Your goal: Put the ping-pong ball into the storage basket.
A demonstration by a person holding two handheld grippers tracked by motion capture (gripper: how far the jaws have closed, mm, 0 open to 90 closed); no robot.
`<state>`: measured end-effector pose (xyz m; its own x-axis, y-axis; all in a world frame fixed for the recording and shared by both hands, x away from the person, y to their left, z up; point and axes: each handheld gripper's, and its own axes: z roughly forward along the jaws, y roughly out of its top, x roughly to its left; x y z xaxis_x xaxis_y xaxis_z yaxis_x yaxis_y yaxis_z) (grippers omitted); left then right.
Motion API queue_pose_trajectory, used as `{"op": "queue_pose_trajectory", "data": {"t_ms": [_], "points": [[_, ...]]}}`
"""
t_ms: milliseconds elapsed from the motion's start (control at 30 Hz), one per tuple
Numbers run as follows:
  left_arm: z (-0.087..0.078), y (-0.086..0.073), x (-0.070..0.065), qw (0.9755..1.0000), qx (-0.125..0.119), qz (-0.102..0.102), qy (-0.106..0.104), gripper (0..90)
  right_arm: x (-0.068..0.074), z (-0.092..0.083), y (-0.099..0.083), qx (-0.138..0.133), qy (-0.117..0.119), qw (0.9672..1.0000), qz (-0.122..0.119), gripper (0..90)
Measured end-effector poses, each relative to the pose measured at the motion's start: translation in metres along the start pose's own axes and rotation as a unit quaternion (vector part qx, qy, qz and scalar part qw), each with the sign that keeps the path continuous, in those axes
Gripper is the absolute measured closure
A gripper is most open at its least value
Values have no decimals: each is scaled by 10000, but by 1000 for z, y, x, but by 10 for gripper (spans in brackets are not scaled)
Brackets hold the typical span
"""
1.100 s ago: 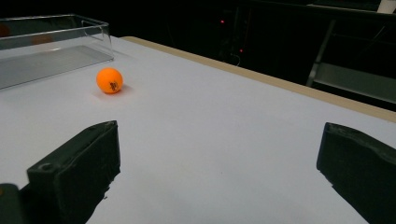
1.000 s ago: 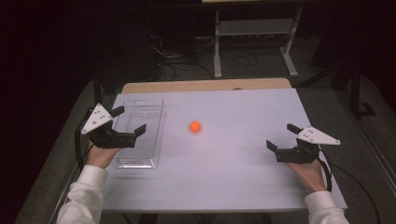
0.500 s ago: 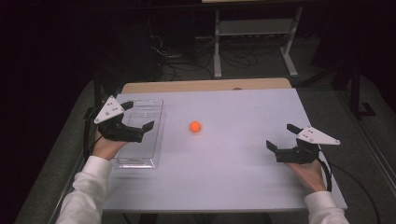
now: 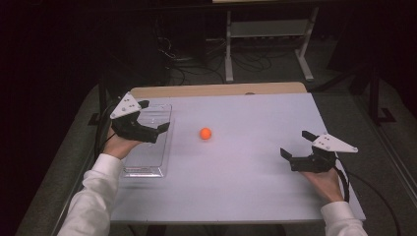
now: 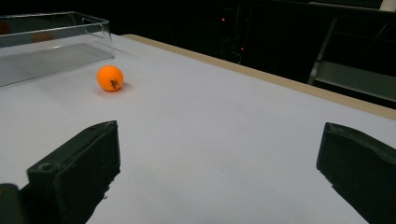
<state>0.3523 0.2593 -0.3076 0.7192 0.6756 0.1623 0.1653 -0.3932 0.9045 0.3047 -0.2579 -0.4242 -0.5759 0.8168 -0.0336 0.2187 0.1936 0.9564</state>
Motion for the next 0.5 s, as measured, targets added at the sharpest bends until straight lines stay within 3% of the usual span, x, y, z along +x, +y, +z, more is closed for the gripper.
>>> {"op": "queue_pose_trajectory", "data": {"t_ms": [267,500], "points": [[11,4,-1,9998,189,3,-81,0,0,0,0,-6,4,10000,11,0],[23,7,-3,9989,372,149,-244,0,0,0,-1,12,5,10000,12,0]]}}
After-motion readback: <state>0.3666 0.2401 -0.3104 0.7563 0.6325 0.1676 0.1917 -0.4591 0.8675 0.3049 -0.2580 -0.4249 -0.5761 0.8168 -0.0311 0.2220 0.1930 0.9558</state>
